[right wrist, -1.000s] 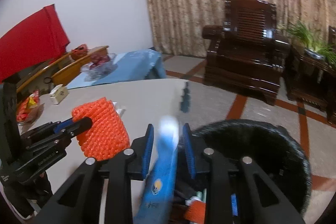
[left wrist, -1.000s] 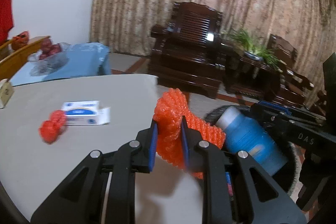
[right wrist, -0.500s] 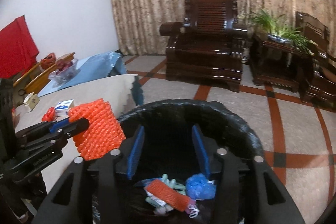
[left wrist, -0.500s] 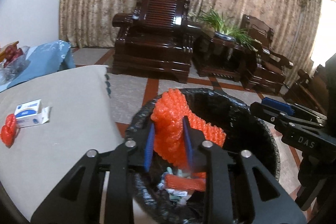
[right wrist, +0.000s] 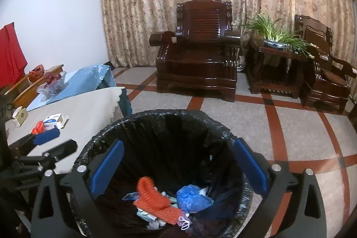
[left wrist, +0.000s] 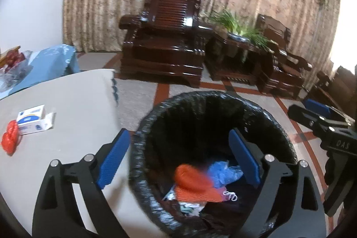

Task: Collect trash
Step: 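Move both grippers back toward the red plastic bag and white box, then grasp the red plastic bag with the left gripper while the right gripper approaches the white box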

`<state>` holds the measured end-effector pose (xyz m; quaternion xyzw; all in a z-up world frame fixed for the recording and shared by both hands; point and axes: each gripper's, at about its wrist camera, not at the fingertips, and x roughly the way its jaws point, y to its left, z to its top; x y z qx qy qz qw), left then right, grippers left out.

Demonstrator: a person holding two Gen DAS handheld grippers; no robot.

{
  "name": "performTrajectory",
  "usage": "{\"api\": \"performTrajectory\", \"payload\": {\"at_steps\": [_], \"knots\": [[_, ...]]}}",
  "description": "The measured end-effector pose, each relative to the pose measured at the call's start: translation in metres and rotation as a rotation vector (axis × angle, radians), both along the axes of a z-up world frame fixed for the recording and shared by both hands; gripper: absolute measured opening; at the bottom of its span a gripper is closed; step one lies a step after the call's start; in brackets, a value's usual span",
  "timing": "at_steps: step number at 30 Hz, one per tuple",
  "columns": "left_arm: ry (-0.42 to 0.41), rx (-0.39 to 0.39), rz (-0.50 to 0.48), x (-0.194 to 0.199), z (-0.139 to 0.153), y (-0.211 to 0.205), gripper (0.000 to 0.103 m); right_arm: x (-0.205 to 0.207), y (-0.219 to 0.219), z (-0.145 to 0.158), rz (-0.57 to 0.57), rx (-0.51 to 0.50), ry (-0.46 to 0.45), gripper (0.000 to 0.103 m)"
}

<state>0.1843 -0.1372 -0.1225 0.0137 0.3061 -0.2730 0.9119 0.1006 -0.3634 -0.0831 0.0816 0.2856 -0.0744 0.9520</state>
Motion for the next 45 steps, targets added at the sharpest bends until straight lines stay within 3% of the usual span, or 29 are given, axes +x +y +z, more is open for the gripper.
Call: {"api": "performTrajectory", "payload": {"at_steps": [10, 17, 30, 37, 45], "knots": [[-0.036, 0.004, 0.172, 0.010, 0.014, 0.080, 0.090, 0.029, 0.056, 0.004, 0.117, 0.013, -0.017, 0.097], [-0.051, 0.028, 0.301, 0.022, 0.017, 0.148, 0.090, 0.068, 0.128, 0.002, 0.244, 0.014, -0.030, 0.097], [-0.036, 0.106, 0.518, 0.065, -0.003, 0.265, 0.090, 0.131, 0.224, -0.018, 0.377, 0.027, -0.028, 0.097], [0.021, 0.112, 0.552, 0.097, -0.030, 0.290, 0.090, 0.157, 0.253, -0.035, 0.403, 0.018, 0.006, 0.097], [0.104, 0.115, 0.541, 0.128, -0.058, 0.300, 0.082, 0.174, 0.266, -0.048, 0.414, 0.006, 0.040, 0.097]]}}
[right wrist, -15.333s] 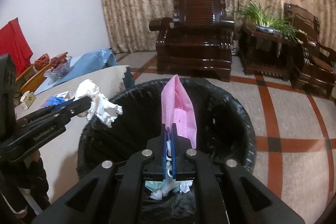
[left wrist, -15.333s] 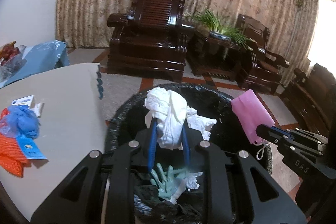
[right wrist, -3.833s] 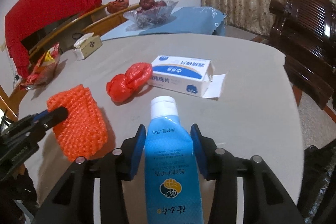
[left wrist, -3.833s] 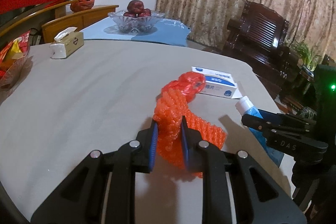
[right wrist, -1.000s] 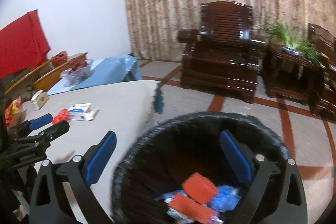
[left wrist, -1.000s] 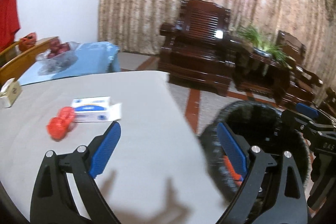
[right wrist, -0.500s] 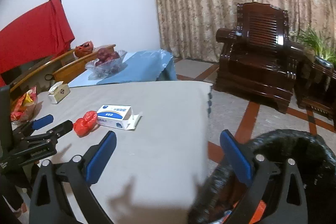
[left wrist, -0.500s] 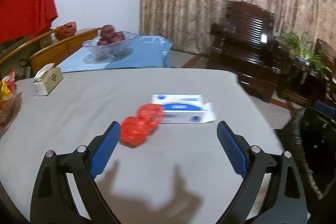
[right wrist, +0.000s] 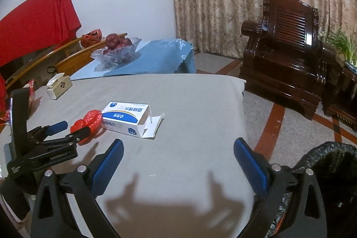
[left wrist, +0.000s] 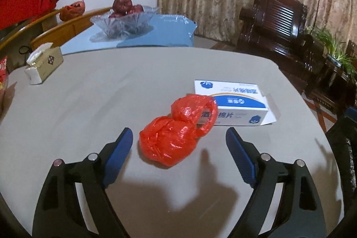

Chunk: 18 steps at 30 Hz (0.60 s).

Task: Collect trash
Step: 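Grasp the red plastic bag with the left gripper while the right gripper approaches the white box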

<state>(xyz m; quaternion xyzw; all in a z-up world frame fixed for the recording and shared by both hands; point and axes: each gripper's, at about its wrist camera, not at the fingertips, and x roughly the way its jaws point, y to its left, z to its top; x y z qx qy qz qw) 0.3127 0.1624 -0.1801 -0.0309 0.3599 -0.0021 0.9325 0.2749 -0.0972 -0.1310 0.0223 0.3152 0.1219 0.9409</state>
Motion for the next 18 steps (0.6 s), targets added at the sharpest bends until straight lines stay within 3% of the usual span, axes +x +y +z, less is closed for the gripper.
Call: {"api": "performTrajectory", "payload": {"at_steps": [3, 6, 7, 11, 18], "knots": [[0.038, -0.027, 0.000, 0.007, -0.006, 0.004, 0.075, 0.006, 0.004, -0.005, 0.002, -0.007, 0.013, 0.097], [0.077, -0.043, -0.002, 0.013, -0.011, 0.007, 0.057, 0.011, 0.008, -0.009, 0.003, -0.008, 0.024, 0.097], [0.089, -0.052, -0.003, 0.015, -0.014, 0.009, 0.047, 0.013, 0.011, -0.011, 0.005, -0.009, 0.026, 0.097], [0.080, -0.091, 0.006, 0.013, -0.013, 0.016, 0.040, 0.020, 0.020, -0.014, 0.019, -0.015, 0.033, 0.097], [0.034, -0.040, 0.053, 0.007, 0.001, 0.038, 0.039, 0.034, 0.045, -0.015, 0.049, -0.015, 0.037, 0.097]]}}
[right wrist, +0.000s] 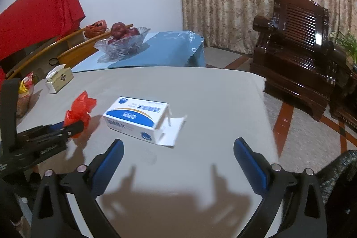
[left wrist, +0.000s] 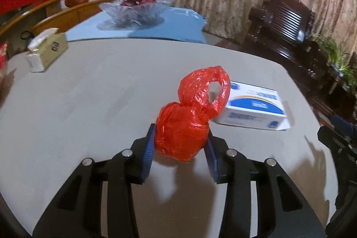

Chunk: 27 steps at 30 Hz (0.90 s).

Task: Collect trash
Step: 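Grasp the red plastic bag with the left gripper while the right gripper approaches the white box, then grasp and lift the white alcohol pads box with the right gripper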

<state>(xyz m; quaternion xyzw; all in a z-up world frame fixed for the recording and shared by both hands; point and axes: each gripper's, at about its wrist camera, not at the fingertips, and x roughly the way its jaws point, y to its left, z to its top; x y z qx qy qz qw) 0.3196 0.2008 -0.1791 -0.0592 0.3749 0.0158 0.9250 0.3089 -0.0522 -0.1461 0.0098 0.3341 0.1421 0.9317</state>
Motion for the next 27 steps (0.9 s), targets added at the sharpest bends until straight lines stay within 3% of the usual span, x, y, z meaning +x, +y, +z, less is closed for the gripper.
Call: {"api": "performTrajectory", "payload": {"at_steps": [14, 27], "knots": [[0.014, 0.010, 0.072, 0.001, -0.004, 0.056, 0.039, 0.049, 0.088, -0.016, 0.019, -0.014, 0.024, 0.097], [0.027, -0.021, 0.088, 0.007, -0.010, 0.070, 0.039, 0.081, 0.116, -0.025, -0.011, -0.124, 0.057, 0.097]]}}
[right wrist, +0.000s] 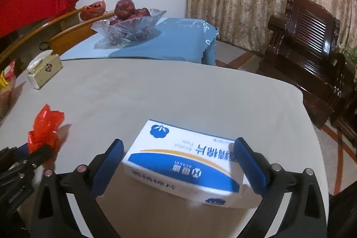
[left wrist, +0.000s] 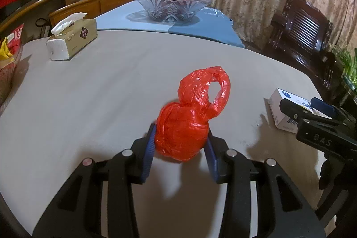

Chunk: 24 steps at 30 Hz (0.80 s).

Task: Collect trash
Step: 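Grasp and lift the white alcohol pads box with the right gripper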

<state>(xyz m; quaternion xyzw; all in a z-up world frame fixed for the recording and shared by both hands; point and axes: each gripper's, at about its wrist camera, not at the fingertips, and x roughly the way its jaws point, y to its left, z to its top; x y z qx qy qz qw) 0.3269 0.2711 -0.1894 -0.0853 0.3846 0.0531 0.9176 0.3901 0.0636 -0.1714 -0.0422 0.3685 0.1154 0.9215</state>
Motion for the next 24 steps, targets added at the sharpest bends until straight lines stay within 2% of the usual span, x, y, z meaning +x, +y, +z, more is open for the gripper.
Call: {"api": "performTrajectory", "payload": {"at_steps": [6, 13, 18, 24], "knots": [[0.003, 0.008, -0.002, 0.001, -0.001, 0.000, 0.039, -0.005, -0.001, -0.001, 0.057, -0.028, -0.002, 0.097], [0.006, 0.010, -0.002, 0.000, -0.001, -0.007, 0.039, -0.031, -0.024, -0.001, 0.138, -0.036, 0.012, 0.097], [0.005, 0.013, -0.025, 0.000, 0.001, -0.021, 0.039, -0.052, -0.048, -0.003, 0.139, -0.053, 0.042, 0.097], [0.009, 0.011, -0.059, -0.001, 0.002, -0.039, 0.040, -0.072, -0.089, -0.007, 0.083, -0.095, 0.065, 0.097]]}}
